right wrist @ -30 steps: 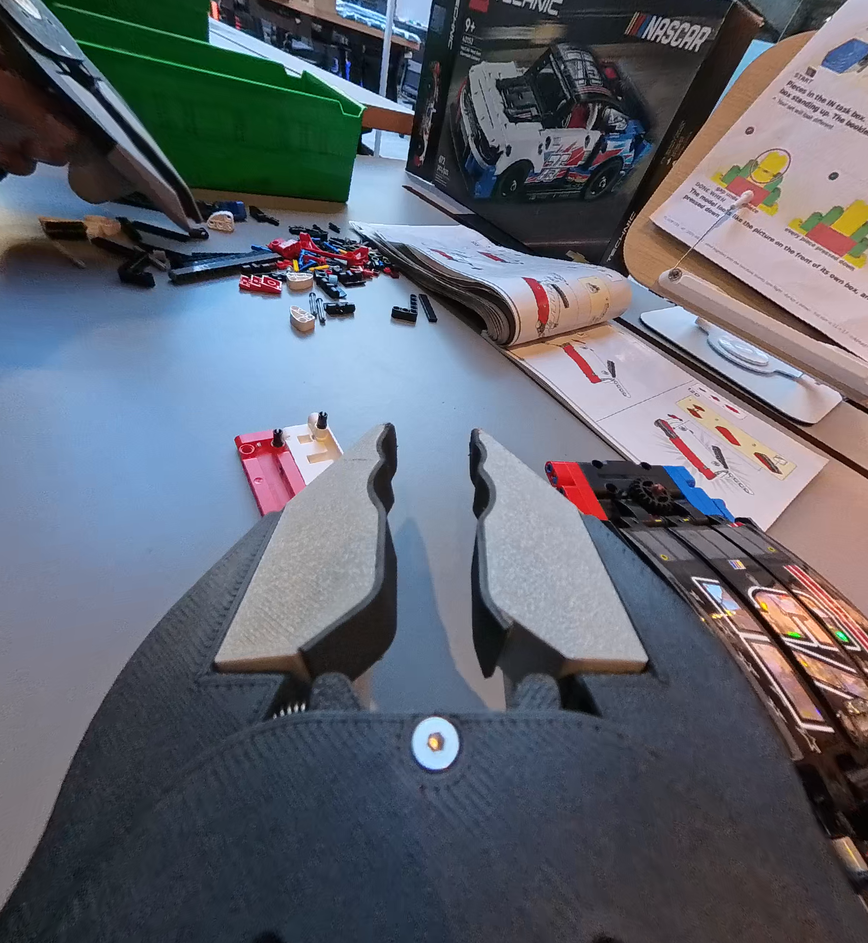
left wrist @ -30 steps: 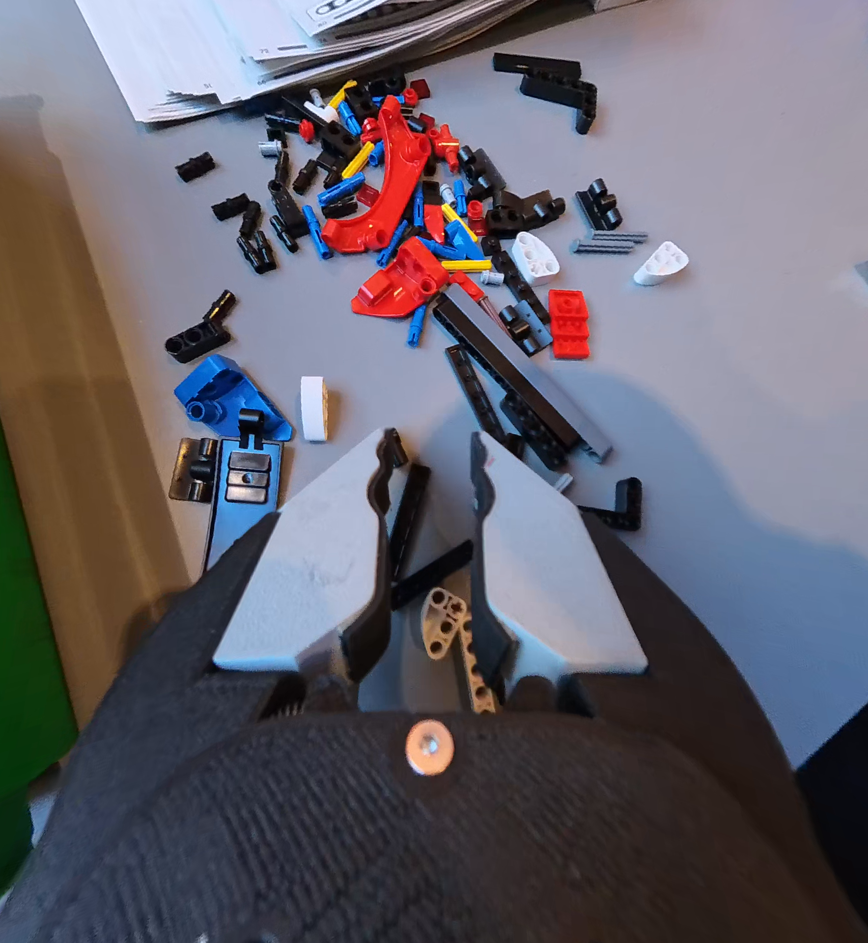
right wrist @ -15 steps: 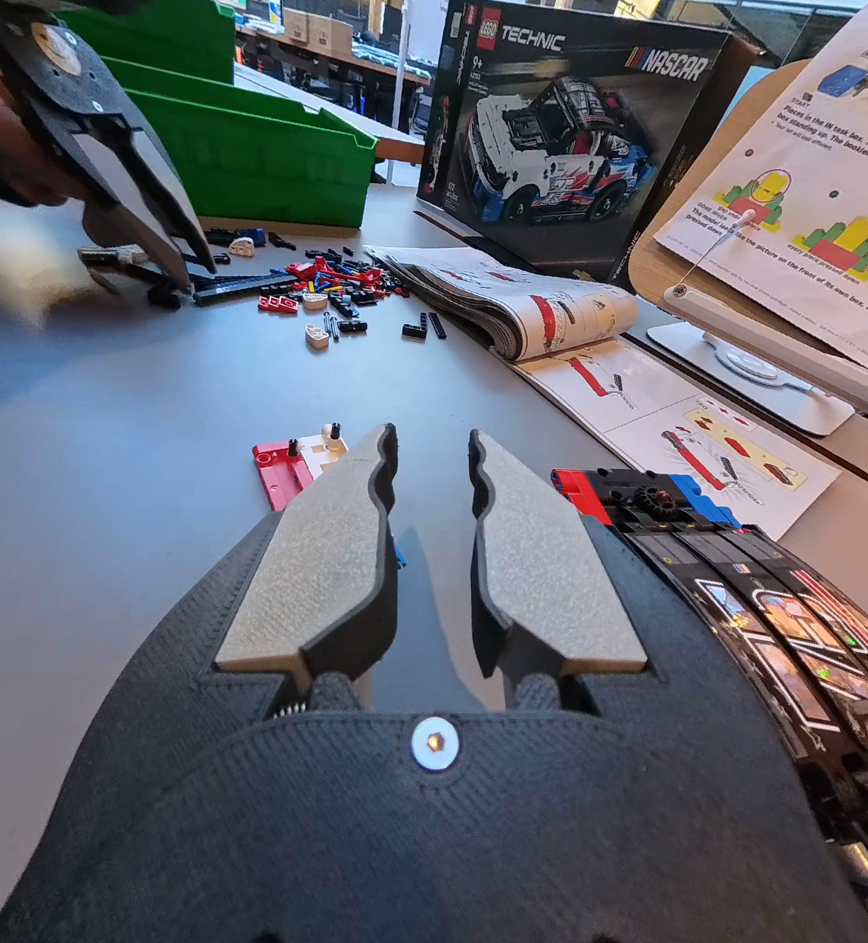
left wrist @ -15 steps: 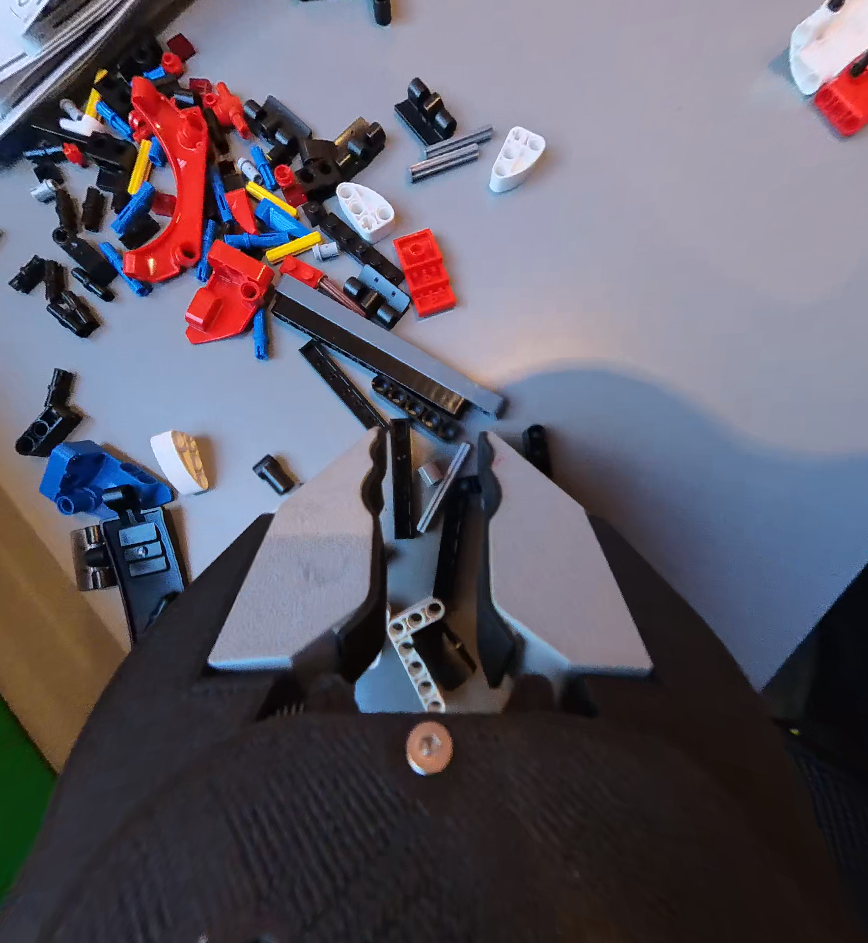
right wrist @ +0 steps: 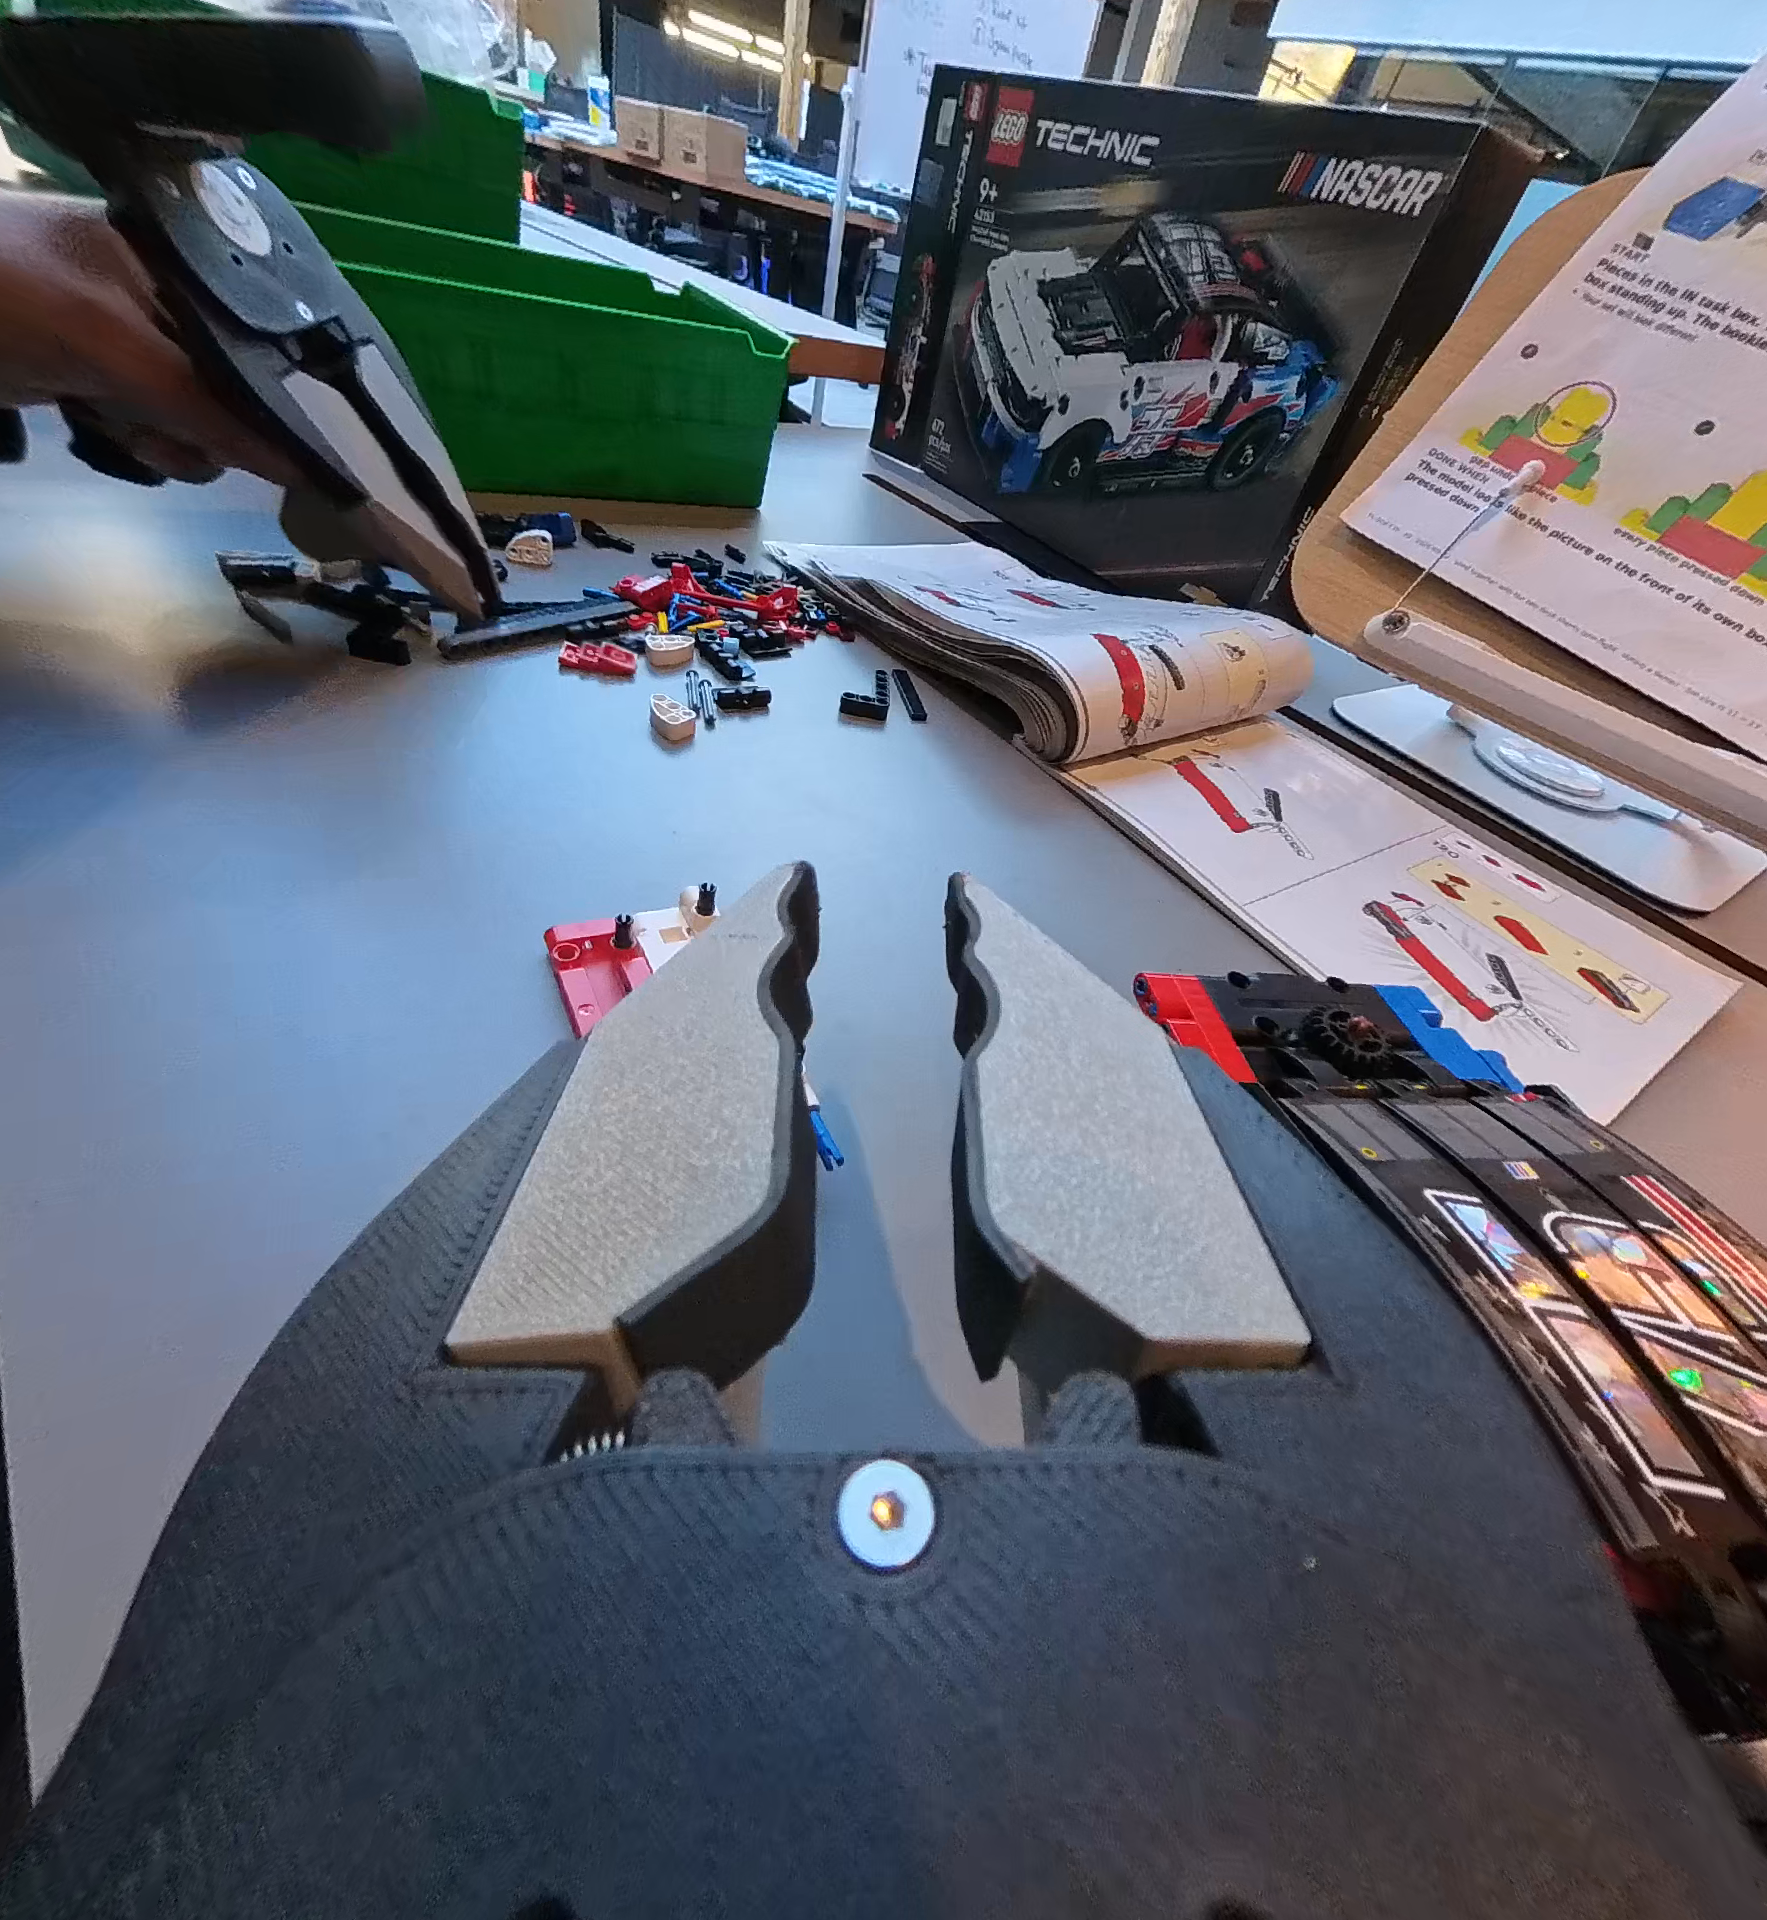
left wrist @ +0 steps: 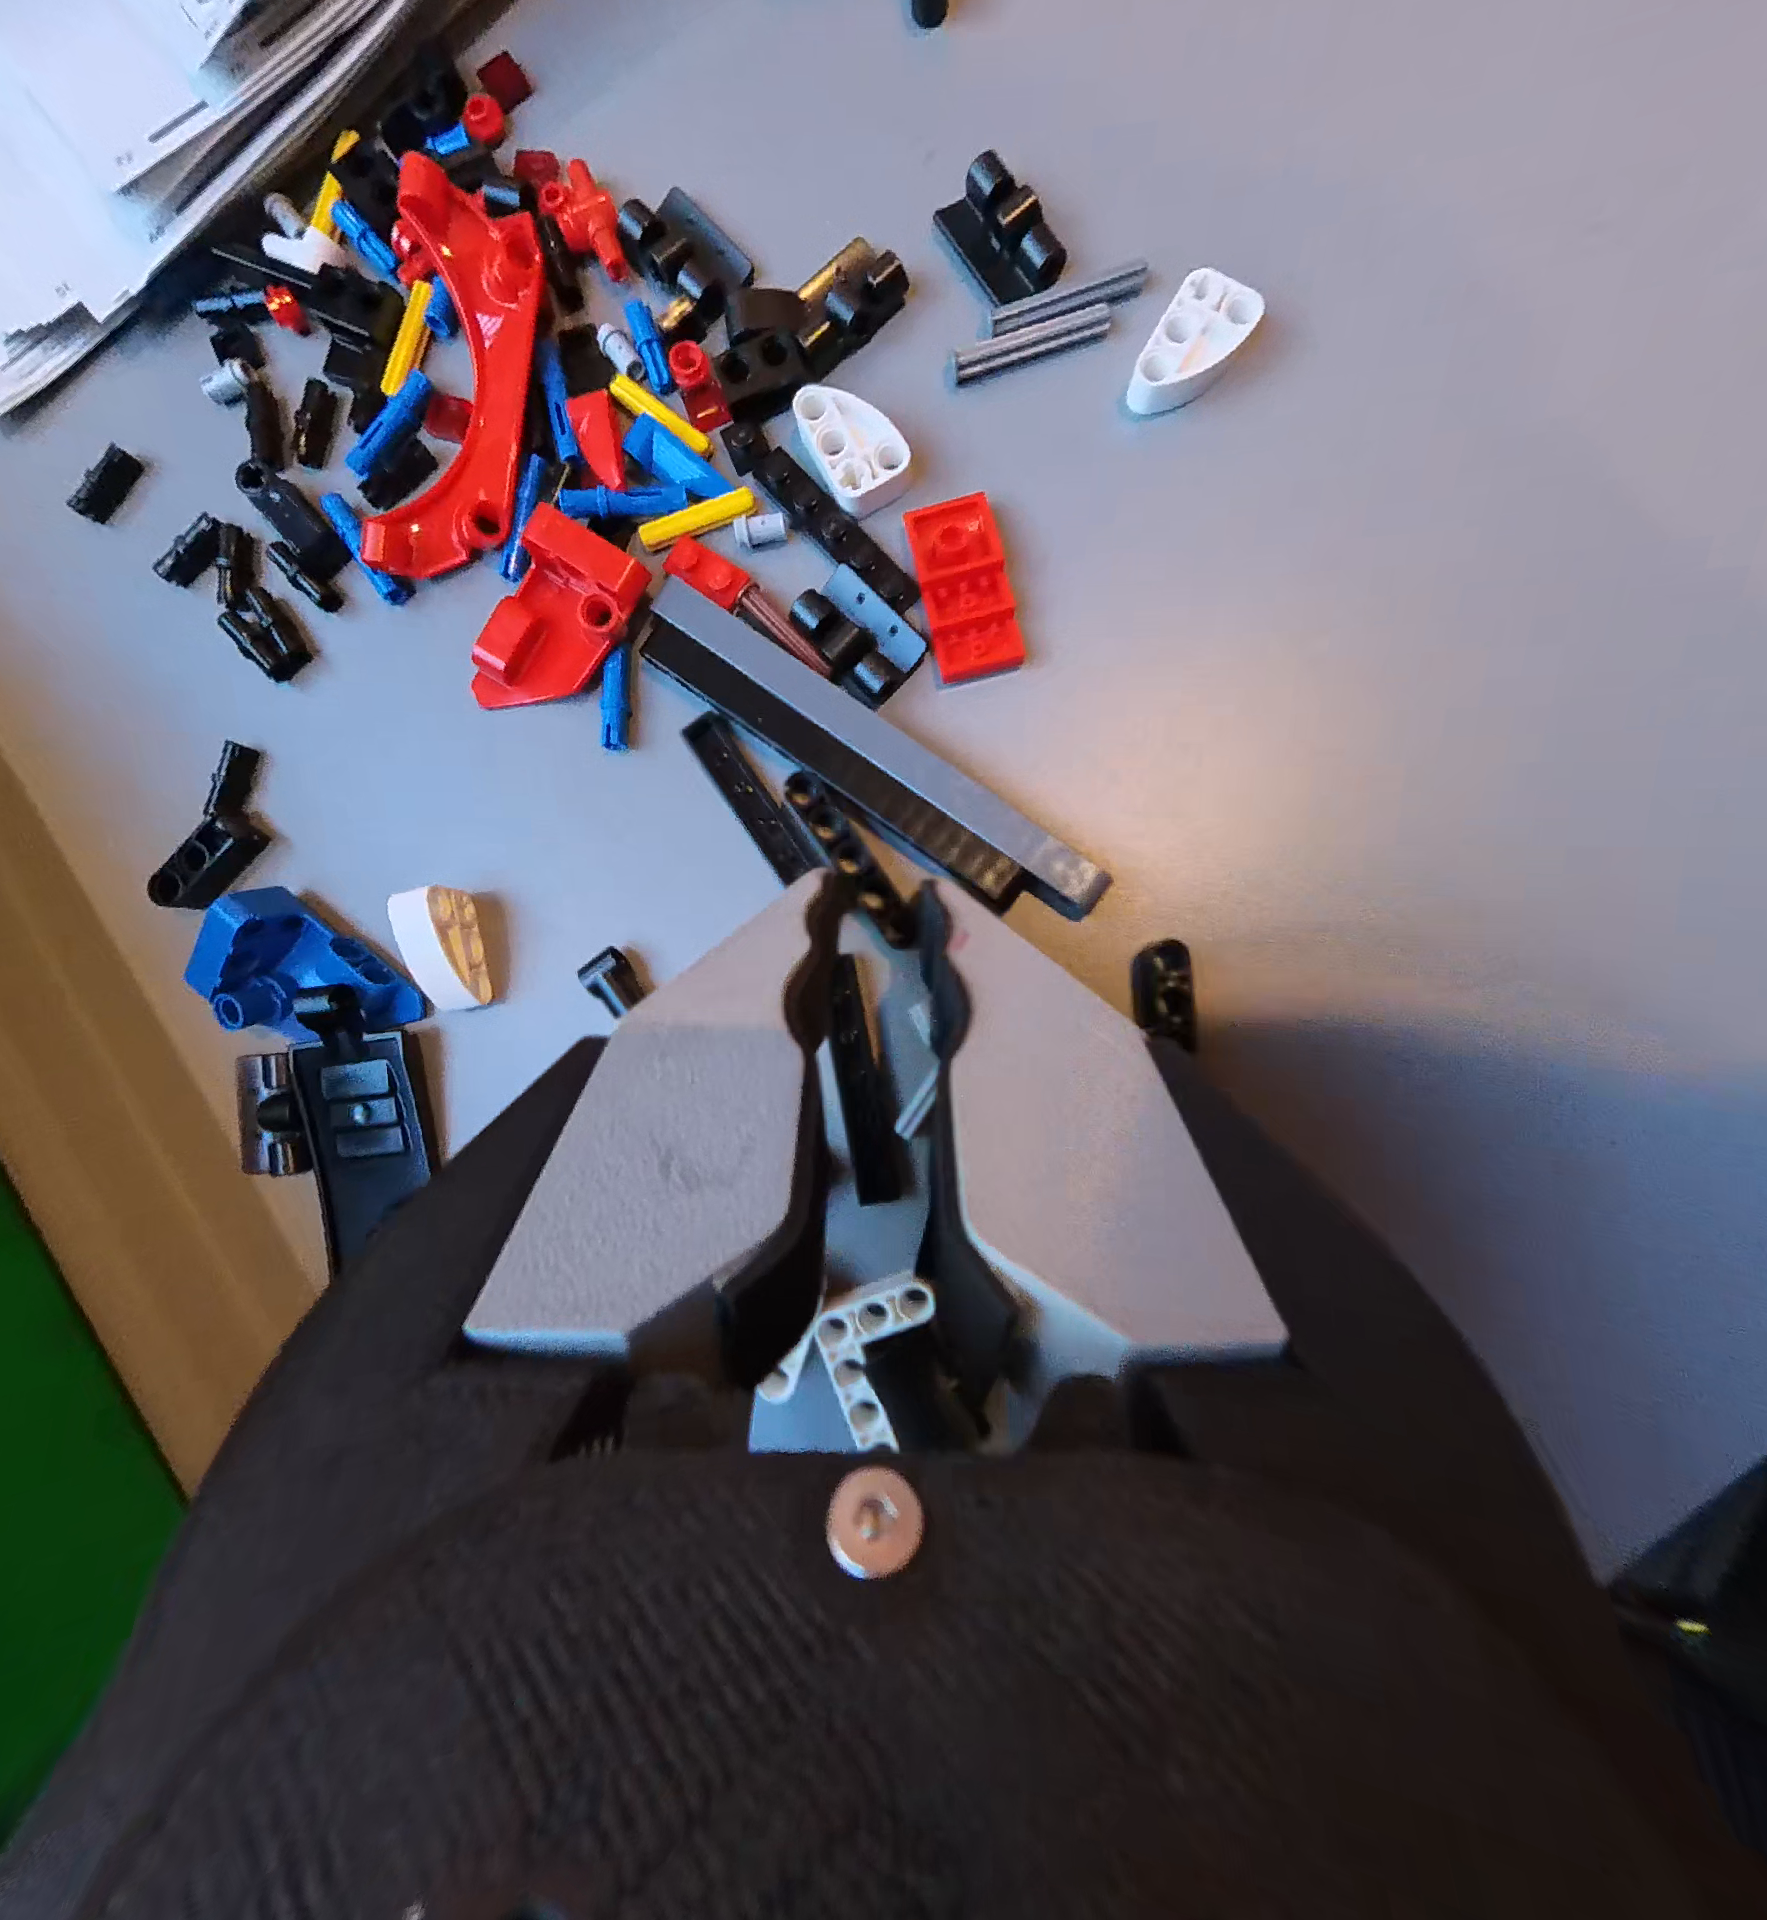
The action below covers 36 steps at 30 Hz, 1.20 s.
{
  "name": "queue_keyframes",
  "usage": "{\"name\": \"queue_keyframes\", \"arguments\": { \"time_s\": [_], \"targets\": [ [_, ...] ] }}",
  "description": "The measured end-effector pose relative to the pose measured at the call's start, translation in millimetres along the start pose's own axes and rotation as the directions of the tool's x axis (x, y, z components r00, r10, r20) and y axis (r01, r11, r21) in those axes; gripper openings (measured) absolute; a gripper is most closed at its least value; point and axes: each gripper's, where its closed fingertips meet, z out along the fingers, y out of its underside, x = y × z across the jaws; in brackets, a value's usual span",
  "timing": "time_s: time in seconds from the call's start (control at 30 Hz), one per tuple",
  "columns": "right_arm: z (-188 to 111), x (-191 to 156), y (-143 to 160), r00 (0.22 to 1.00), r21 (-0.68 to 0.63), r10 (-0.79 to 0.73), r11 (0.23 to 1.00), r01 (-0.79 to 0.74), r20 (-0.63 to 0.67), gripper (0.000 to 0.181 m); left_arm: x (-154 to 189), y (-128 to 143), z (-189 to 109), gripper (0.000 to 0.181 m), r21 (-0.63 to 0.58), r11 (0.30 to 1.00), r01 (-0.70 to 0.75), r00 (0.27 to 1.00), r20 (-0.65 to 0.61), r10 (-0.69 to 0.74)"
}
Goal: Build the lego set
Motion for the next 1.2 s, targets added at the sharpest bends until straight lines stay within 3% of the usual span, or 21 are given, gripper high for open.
{"name": "queue_keyframes", "arguments": {
  "time_s": [0.27, 0.53, 0.67, 0.8, 0.9, 1.03, 1.2],
  "targets": [
    [-2.7, 0.5, -3.8, 0.999, 0.028, 0.03, 0.999, -0.03, 0.015, 0.021, -11.2, 1.9, -1.3, 0.006, -0.019, 0.999, 0.03, 0.999, 0.046, -0.029],
    [-5.3, -2.5, -7.6, 0.998, 0.053, 0.041, 0.998, -0.043, 0.039, 0.021, -12.0, -13.6, -29.3, 0.005, 0.082, 0.996, 0.043, 0.992, 0.117, -0.052],
    [-6.5, -4.4, -9.7, 0.998, 0.064, 0.033, 0.997, -0.036, 0.044, 0.02, 14.8, -39.9, -39.3, 0.005, 0.142, 0.989, -0.043, 0.995, 0.096, 0.029],
    [-5.6, -6.2, -9.9, 0.999, 0.063, 0.023, 0.998, -0.026, 0.049, 0.02, 64.3, -66.8, -23.9, 0.005, 0.191, 0.976, -0.107, 0.994, -0.004, 0.11],
    [-4.9, -7.9, -8.5, 0.999, 0.053, 0.011, 0.999, -0.013, 0.049, 0.02, 101.3, -73.1, 0.6, 0.005, 0.196, 0.973, -0.126, 0.986, -0.087, 0.145],
    [-2.8, -10.8, -5.7, 0.998, 0.034, 0.0, 0.999, -0.002, 0.059, 0.02, 131.8, -61.6, 33.0, 0.006, 0.14, 0.98, -0.141, 0.971, -0.173, 0.165],
    [-2.3, -9.9, -5.9, 0.997, 0.039, 0.019, 0.999, -0.022, 0.071, 0.019, 156.3, -82.4, 43.0, 0.007, 0.178, 0.98, -0.083, 0.958, -0.257, 0.127]
  ]
}}
